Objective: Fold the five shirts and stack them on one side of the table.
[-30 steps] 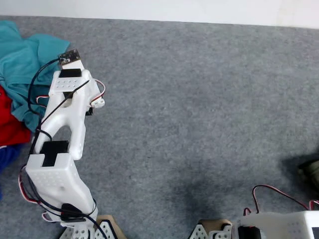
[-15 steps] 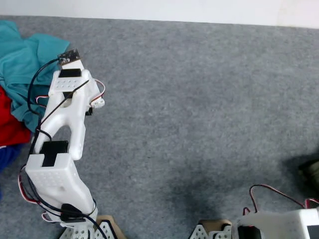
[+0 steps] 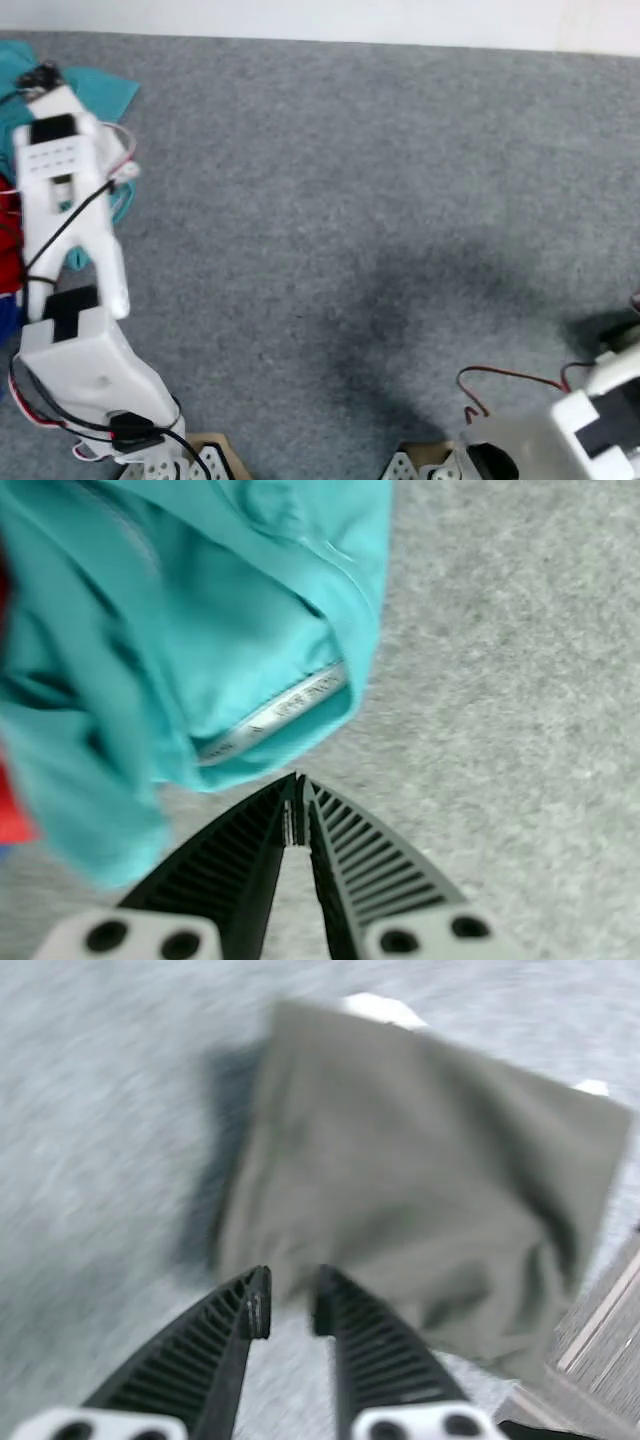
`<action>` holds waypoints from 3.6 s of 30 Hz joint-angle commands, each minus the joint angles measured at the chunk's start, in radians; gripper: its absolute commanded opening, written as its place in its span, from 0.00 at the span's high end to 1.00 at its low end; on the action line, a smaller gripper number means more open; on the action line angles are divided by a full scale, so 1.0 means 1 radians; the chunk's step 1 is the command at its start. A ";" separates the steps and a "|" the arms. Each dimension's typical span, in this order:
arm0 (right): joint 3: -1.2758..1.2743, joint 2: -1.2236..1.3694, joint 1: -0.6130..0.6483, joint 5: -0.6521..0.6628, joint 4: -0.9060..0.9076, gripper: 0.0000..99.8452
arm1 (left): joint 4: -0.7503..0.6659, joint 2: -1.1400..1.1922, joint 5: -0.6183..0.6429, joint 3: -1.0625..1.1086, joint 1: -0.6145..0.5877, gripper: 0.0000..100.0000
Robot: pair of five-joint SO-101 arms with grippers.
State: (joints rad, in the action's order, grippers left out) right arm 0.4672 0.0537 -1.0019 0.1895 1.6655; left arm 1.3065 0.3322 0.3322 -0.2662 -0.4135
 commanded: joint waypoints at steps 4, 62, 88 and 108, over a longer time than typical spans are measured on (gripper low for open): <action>0.041 -0.140 0.217 -0.020 0.099 0.95 | 0.201 -0.156 -0.161 -0.137 -0.073 0.99; -1.139 -0.898 0.642 0.058 -0.162 0.85 | -0.726 -0.751 -0.288 1.010 -0.234 0.72; -1.271 -0.898 0.639 0.051 -0.231 0.85 | -0.551 -0.780 -0.281 0.857 0.077 0.99; -1.412 -0.892 0.673 -0.112 -0.432 0.85 | -0.236 -1.305 -0.230 0.728 1.023 0.97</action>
State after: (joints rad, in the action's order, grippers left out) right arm -0.9521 -0.8301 -0.3514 0.0928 1.2559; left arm 1.0733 -0.9536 0.1389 0.5240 0.5854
